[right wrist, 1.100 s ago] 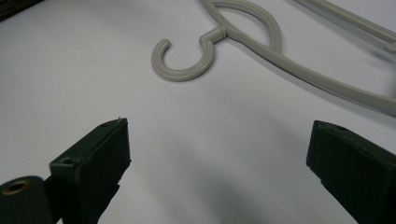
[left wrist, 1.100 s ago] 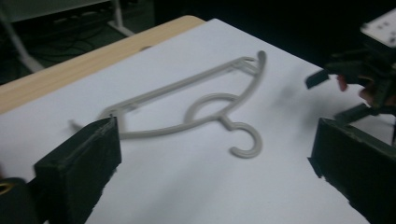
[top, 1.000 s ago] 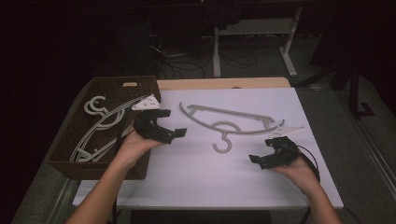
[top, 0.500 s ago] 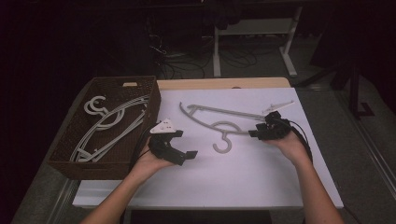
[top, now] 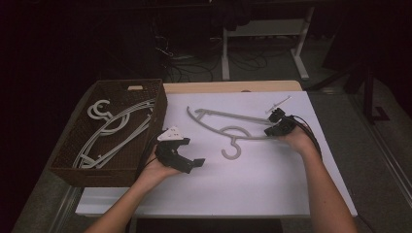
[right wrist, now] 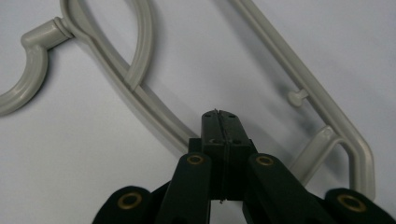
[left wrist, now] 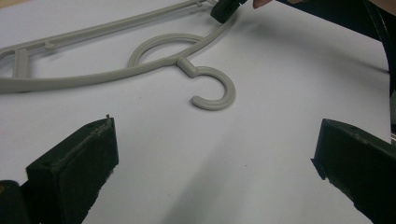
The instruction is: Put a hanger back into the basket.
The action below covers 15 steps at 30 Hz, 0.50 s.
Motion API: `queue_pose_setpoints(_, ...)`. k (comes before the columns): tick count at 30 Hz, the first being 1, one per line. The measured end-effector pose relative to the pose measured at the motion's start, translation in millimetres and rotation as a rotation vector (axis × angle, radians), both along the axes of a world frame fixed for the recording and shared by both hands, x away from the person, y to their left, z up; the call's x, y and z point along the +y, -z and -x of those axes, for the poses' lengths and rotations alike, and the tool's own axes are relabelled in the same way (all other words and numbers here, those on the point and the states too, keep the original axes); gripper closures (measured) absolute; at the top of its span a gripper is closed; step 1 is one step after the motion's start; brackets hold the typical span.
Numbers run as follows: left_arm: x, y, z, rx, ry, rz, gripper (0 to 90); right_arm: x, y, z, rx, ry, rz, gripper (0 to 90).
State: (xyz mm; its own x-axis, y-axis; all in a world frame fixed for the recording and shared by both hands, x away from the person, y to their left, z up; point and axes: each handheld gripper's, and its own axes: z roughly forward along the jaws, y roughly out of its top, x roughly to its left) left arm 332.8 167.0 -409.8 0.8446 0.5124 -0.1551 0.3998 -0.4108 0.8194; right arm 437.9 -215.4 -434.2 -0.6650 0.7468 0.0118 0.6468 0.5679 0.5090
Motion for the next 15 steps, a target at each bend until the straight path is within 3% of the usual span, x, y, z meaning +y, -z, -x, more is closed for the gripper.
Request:
queue_pose_setpoints(5, -0.5, 2.0, -0.2, 0.004, -0.001, -0.009, 0.0, -2.7, -2.2, 7.0, 0.013, -0.030, -0.003, 89.0)
queue_pose_setpoints(15, -1.5, 5.3, -1.0, 0.004, -0.006, -0.029, 0.0, 0.7, -2.6, 38.5, 0.057, -0.135, -0.039, 89.1)
